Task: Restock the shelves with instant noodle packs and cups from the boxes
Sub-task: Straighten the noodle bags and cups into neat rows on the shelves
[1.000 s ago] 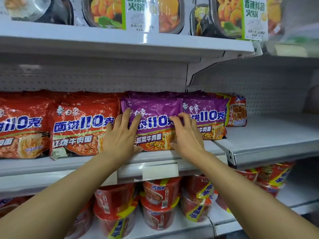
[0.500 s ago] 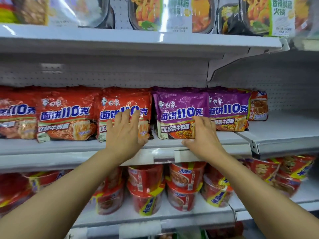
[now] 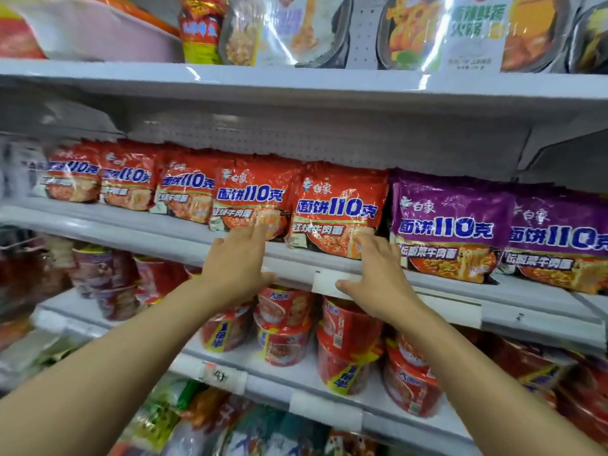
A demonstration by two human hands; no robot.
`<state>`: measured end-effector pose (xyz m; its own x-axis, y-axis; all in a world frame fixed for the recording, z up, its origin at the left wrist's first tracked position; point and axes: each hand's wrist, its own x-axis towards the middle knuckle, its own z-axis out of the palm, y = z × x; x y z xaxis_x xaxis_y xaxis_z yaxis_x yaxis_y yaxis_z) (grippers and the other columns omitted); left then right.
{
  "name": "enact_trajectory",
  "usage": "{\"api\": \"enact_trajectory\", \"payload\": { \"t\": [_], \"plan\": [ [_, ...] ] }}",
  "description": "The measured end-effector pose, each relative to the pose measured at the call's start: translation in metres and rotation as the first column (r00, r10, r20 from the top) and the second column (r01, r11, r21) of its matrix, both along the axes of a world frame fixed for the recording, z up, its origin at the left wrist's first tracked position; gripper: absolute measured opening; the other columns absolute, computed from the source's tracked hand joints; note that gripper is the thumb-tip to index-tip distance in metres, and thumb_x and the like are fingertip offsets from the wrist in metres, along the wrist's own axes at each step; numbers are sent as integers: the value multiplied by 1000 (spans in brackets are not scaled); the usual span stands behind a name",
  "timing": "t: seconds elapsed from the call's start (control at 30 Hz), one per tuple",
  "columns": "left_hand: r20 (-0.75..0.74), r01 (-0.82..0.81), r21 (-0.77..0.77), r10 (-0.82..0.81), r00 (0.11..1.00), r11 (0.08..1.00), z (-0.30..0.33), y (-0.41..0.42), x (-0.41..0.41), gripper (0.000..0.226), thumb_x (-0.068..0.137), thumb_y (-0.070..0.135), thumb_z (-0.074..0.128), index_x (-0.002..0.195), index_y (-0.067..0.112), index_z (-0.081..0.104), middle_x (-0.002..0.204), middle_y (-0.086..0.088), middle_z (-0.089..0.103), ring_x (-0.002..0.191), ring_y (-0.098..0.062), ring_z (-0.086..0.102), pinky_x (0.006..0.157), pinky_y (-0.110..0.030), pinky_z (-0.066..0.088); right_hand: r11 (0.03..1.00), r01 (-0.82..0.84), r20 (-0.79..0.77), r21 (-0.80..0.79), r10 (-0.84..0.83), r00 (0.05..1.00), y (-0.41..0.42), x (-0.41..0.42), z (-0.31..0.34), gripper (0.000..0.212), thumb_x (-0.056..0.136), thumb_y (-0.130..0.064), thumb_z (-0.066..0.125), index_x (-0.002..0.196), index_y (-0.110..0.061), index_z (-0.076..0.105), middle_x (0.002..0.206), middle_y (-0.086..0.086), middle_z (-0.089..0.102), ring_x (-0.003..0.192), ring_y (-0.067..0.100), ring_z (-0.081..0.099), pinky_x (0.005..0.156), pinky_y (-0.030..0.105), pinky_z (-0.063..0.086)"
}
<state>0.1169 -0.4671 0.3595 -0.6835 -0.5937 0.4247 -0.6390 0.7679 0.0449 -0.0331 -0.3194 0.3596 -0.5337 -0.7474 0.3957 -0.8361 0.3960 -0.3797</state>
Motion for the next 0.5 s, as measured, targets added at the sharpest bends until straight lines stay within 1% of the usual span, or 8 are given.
{"api": "enact_trajectory", "payload": {
  "t": [0.13, 0.23, 0.4, 0.5],
  "plan": [
    [58, -96, 54, 93, 994, 994, -15, -5, 40, 81, 85, 47, 63, 146, 16, 21, 146, -8, 37, 131, -28, 38, 103, -44, 37, 989, -134, -4, 57, 134, 991, -27, 27, -14, 80, 84, -36, 67, 147, -20, 21, 151, 2, 21, 140, 26, 12, 113, 39, 22],
    [98, -174, 106, 164, 982, 979, -29, -12, 71, 81, 84, 47, 64, 146, 17, 22, 144, -8, 39, 130, -29, 39, 99, -43, 38, 968, -229, 6, 105, 230, 973, -45, 49, -24, 78, 86, -35, 66, 147, -19, 21, 149, 3, 23, 137, 24, 16, 109, 37, 27],
    [145, -265, 146, 244, 959, 953, -40, -36, 125, 72, 81, 50, 65, 137, 17, 32, 135, -6, 46, 123, -28, 45, 96, -42, 41, 931, -322, 14, 175, 324, 946, -83, 93, -33, 74, 85, -37, 66, 144, -18, 25, 147, 6, 26, 135, 26, 20, 110, 40, 30],
    [169, -292, 164, 264, 949, 942, -47, -59, 158, 75, 83, 50, 63, 141, 16, 30, 139, -7, 44, 125, -28, 44, 97, -42, 42, 902, -365, -13, 229, 378, 926, -115, 125, -39, 71, 85, -40, 65, 141, -17, 28, 142, 7, 29, 132, 27, 23, 108, 39, 32]
  ]
}}
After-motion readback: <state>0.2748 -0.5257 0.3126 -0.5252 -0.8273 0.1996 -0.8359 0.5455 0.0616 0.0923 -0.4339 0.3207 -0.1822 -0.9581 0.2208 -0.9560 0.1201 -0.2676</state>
